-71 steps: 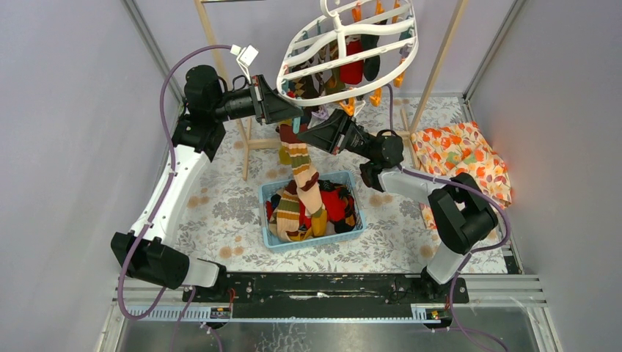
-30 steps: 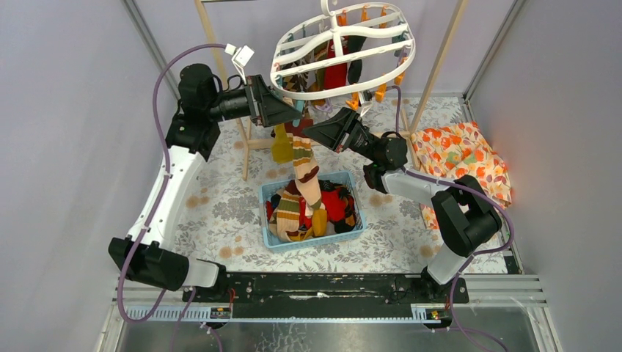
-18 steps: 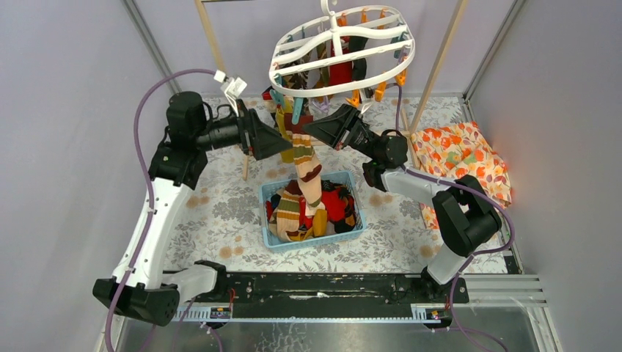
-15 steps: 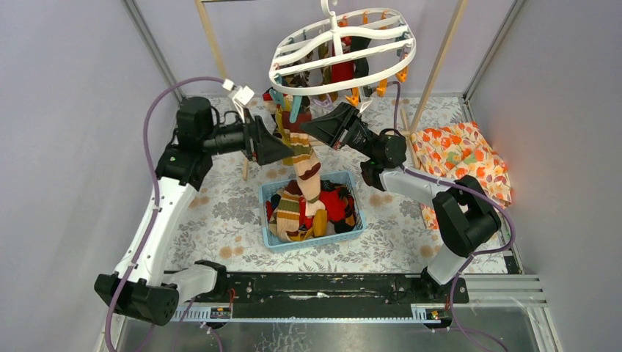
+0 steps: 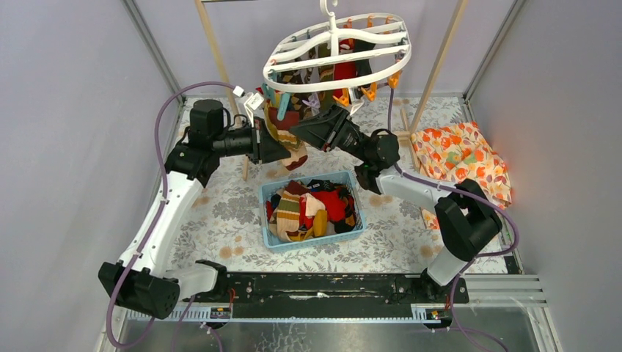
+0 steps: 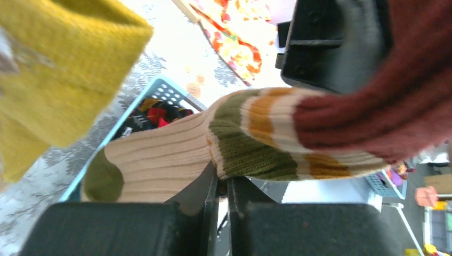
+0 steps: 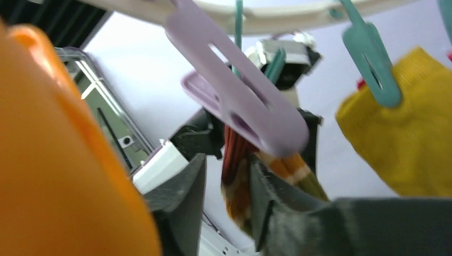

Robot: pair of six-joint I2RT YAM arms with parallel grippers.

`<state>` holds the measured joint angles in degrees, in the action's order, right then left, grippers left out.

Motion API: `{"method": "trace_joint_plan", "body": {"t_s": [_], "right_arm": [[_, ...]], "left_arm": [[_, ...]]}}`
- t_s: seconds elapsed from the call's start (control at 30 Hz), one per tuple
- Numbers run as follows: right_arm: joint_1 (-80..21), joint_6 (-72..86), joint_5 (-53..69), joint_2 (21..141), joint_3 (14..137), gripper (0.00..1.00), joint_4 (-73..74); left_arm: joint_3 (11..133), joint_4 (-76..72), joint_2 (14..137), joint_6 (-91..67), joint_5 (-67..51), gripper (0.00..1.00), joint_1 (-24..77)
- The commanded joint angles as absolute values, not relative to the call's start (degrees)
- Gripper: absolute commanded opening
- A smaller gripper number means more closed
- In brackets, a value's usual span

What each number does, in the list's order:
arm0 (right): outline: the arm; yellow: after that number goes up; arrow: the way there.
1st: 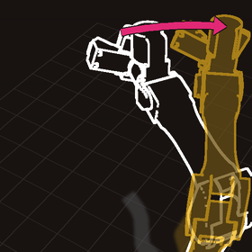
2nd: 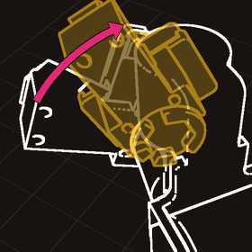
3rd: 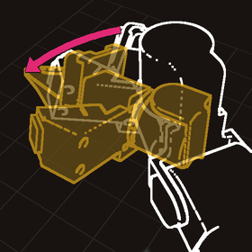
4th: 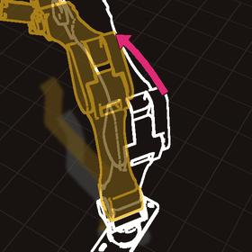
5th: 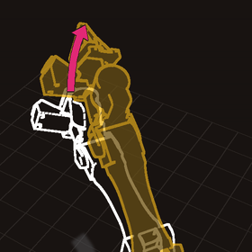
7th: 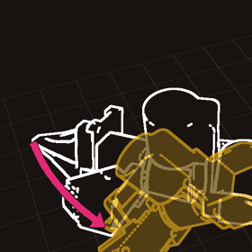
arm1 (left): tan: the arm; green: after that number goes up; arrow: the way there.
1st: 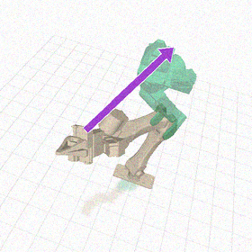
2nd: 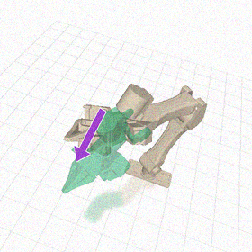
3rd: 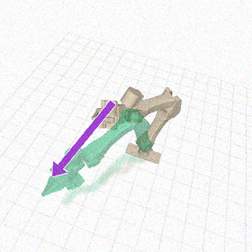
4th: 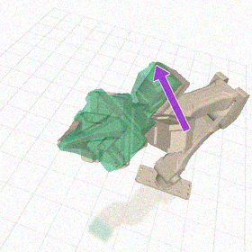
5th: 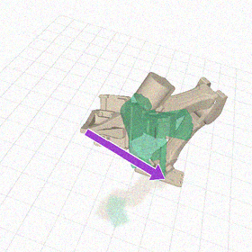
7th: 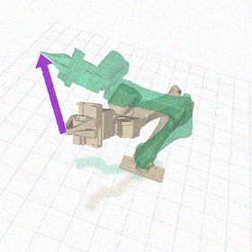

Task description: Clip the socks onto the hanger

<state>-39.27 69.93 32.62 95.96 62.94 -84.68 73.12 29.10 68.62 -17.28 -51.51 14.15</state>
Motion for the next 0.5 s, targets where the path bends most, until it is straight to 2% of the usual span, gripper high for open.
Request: {"method": "trace_joint_plan", "body": {"t_s": [0.0,0.03,0.2,0.47], "right_arm": [[-38.7,63.0,29.6,89.6,58.7,0.52,-81.5],[-38.4,61.9,29.0,88.4,57.4,0.58,-80.3],[-36.2,57.5,26.4,83.8,52.0,0.73,-77.0],[-36.0,53.2,24.5,85.1,54.4,0.76,-74.9]], "left_arm": [[75.7,34.0,66.6,-11.9,-44.4,0.08,14.2],[75.8,35.0,66.2,-10.7,-43.3,0.05,14.2],[75.8,36.6,64.1,-7.8,-36.4,0.00,14.1],[75.2,38.3,62.6,-7.1,-34.2,0.00,14.2]]}}
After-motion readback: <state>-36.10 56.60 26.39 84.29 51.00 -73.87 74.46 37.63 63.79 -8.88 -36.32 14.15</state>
